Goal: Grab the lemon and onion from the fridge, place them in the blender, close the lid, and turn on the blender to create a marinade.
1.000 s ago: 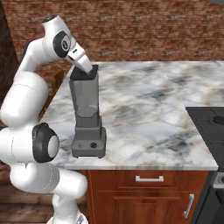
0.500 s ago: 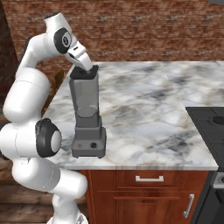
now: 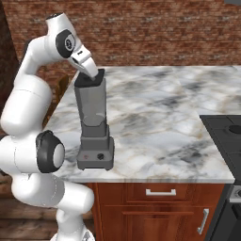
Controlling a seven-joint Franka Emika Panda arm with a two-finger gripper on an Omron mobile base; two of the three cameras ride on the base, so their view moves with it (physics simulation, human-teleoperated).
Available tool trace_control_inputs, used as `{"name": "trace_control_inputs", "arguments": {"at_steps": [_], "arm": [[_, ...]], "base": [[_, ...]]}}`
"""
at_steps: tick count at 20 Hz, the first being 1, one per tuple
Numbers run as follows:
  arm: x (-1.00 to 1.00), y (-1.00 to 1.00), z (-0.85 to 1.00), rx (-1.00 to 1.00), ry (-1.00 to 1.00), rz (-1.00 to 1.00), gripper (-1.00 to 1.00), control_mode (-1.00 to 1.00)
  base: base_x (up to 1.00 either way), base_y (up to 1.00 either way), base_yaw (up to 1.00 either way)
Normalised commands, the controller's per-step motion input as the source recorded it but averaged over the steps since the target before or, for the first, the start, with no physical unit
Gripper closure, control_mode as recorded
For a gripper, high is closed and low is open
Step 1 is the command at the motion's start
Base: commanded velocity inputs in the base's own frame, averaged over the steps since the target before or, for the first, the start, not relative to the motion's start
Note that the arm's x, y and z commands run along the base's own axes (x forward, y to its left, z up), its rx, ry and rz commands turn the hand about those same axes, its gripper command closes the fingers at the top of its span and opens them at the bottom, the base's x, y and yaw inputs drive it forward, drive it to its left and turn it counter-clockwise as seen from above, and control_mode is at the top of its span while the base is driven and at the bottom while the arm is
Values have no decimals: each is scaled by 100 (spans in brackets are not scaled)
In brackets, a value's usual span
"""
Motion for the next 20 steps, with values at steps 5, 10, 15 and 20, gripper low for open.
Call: {"name": "trace_control_inputs", "arguments": {"at_steps": [5, 10, 15, 20], "arm": [[-39, 0, -15, 0, -5, 0, 100, -100], [-16, 0, -6, 0, 0, 0, 100, -100], [-19, 0, -4, 0, 0, 0, 100, -100], [-18, 0, -9, 0, 1, 0, 100, -100]], "base": [[0, 0, 0], [0, 0, 0], [0, 0, 0], [0, 0, 0]]}}
